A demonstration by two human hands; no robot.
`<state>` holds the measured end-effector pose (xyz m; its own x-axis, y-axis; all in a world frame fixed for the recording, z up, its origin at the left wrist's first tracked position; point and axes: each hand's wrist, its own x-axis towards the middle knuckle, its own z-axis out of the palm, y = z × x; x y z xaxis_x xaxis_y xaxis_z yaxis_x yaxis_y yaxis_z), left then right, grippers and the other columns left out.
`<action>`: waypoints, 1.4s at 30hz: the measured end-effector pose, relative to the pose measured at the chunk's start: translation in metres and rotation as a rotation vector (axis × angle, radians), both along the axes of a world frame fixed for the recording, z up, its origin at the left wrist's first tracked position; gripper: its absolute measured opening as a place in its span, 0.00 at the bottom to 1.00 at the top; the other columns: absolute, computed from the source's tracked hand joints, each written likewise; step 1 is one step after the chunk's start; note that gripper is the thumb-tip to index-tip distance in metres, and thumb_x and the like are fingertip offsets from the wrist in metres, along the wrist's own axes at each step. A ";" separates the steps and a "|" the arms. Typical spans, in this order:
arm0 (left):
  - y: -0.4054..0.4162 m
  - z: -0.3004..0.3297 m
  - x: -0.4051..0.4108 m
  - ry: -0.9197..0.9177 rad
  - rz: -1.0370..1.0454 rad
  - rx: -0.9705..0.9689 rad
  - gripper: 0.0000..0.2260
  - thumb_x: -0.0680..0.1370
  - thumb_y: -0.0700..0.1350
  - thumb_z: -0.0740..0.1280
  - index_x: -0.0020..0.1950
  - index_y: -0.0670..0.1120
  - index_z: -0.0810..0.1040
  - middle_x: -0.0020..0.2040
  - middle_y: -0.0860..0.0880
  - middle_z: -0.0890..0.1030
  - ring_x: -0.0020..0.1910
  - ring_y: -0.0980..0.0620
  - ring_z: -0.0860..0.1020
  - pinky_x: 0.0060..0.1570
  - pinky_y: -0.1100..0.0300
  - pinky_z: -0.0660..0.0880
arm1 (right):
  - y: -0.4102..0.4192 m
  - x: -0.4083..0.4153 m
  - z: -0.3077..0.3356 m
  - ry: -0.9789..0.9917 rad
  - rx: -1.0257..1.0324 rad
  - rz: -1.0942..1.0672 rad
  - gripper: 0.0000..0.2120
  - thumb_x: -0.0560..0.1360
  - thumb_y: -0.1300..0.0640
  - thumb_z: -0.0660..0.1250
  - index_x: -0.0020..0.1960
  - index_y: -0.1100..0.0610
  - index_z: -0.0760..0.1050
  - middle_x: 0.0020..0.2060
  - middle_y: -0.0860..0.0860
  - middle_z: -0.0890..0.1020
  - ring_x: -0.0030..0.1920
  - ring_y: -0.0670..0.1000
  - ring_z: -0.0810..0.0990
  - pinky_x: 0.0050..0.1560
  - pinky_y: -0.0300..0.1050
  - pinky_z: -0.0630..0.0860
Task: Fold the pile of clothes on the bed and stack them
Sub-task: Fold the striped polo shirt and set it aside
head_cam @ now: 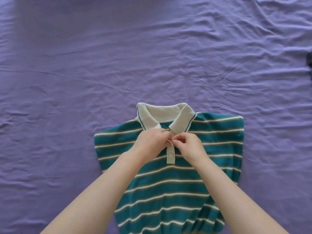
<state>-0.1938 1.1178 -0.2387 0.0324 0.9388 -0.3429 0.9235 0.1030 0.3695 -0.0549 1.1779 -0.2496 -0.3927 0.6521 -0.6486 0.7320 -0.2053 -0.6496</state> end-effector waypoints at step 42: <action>-0.053 0.008 0.047 0.106 0.308 0.289 0.16 0.64 0.33 0.75 0.49 0.43 0.81 0.48 0.45 0.81 0.46 0.44 0.79 0.40 0.54 0.77 | -0.035 0.024 0.011 0.011 0.670 0.342 0.09 0.74 0.61 0.69 0.54 0.59 0.78 0.48 0.55 0.76 0.44 0.54 0.76 0.41 0.52 0.78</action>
